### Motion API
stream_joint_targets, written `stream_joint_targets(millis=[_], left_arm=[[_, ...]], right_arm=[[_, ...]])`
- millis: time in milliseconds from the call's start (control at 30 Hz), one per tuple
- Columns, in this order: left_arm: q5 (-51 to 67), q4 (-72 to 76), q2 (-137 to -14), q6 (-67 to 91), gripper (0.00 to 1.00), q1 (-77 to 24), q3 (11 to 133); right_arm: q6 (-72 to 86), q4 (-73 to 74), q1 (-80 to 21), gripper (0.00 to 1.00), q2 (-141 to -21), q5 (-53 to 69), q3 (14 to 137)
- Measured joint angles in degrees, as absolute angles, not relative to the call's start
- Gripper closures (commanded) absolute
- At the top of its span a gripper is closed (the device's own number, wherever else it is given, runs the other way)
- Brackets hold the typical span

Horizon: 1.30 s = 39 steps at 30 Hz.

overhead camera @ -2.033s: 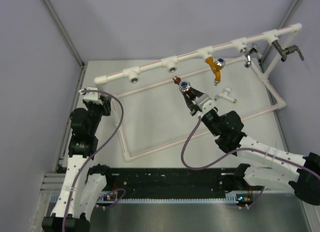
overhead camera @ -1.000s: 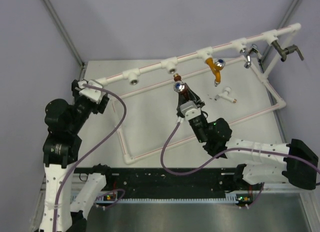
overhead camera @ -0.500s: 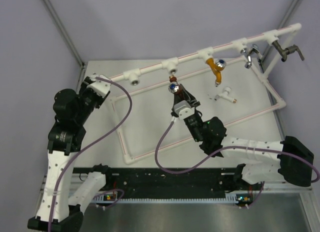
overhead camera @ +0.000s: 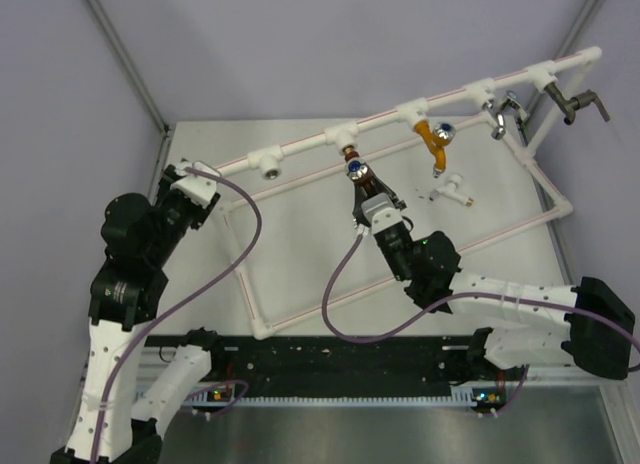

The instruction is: Install the water faucets

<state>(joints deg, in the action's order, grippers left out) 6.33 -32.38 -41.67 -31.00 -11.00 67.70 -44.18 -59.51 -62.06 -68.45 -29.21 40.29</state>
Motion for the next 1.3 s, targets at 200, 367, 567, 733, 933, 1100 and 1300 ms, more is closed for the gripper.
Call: stream_joint_targets(millis=[200,367,567,733,933,1100,1300], left_arm=[[6.31,-32.73,-40.45,-30.13,0.88,-11.33,67.48],[6.35,-32.62,-39.59,-29.91,0.88,-11.44,66.98],[6.39,-32.75,-39.11,-29.85,0.88,-11.81,66.83],[6.26,-32.69,-38.76,-29.65,0.88,-12.03,66.39],[6.09,-32.60,-38.76,-29.63,0.88,-12.12,66.32],[6.09,-32.56,-38.79,-29.58,0.88,-12.16,66.32],[6.07,-32.53,-38.79,-29.52,0.88,-12.19,66.32]], right_arm=[[-42.54,-59.13,-61.95,1.00,-67.83,-29.21,40.29],[-41.80,-59.00,-61.95,1.00,-67.53,-29.12,40.38],[-41.50,-58.98,-61.95,1.00,-67.53,-28.88,41.15],[-41.10,-59.02,-61.95,1.00,-67.53,-28.71,41.19],[-42.48,-58.72,-61.69,1.00,-67.51,-27.66,41.19],[-46.98,-57.63,-60.62,1.00,-67.07,-24.77,40.58],[-54.43,-54.72,-58.63,1.00,-65.32,-20.86,38.24]])
